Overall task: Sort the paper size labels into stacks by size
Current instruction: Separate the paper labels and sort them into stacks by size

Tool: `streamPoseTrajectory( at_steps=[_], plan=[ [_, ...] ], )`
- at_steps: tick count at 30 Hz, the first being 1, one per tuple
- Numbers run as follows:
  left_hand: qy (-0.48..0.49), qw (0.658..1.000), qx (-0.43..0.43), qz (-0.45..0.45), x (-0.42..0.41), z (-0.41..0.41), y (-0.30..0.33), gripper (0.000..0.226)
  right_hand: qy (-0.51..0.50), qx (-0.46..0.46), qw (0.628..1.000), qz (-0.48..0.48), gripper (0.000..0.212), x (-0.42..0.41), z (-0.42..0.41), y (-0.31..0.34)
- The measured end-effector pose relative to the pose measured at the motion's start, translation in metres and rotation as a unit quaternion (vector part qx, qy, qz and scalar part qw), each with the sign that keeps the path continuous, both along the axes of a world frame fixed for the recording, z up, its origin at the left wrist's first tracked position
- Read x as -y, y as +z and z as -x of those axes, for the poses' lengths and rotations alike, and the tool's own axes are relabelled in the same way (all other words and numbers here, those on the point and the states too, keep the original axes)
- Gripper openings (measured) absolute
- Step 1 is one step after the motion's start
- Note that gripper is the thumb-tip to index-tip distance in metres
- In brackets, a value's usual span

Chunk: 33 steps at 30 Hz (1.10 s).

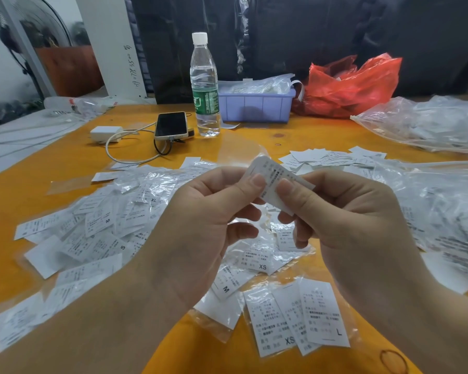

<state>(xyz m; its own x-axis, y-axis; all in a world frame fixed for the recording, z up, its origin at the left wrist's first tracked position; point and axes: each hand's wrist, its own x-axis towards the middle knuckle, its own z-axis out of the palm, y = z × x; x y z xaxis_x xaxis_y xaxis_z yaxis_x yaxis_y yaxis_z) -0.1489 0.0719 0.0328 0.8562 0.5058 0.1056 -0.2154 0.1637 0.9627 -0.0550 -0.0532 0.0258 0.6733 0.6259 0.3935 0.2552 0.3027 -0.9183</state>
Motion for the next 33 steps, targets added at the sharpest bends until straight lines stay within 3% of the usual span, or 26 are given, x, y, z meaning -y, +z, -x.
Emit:
streamPoseTrajectory(
  at_steps=[11, 17, 24, 33],
  plan=[
    [0.007, 0.998, -0.004, -0.067, 0.001, 0.000, 0.000, 0.017, 0.070, 0.046, 0.996, 0.039, 0.012, -0.002, 0.001, -0.005],
    [-0.014, 0.997, 0.015, -0.068, -0.002, -0.003, -0.005, 0.014, 0.041, 0.049, 0.998, -0.010, 0.009, -0.003, 0.002, -0.006],
    [-0.009, 0.996, 0.070, -0.057, -0.010, 0.001, 0.001, 0.013, 0.023, 0.120, 0.992, 0.023, 0.007, -0.004, 0.001, -0.008],
    [-0.078, 0.994, 0.066, -0.038, -0.017, -0.001, -0.006, 0.015, -0.014, 0.197, 0.980, 0.000, 0.015, -0.002, 0.003, -0.007]
  ],
)
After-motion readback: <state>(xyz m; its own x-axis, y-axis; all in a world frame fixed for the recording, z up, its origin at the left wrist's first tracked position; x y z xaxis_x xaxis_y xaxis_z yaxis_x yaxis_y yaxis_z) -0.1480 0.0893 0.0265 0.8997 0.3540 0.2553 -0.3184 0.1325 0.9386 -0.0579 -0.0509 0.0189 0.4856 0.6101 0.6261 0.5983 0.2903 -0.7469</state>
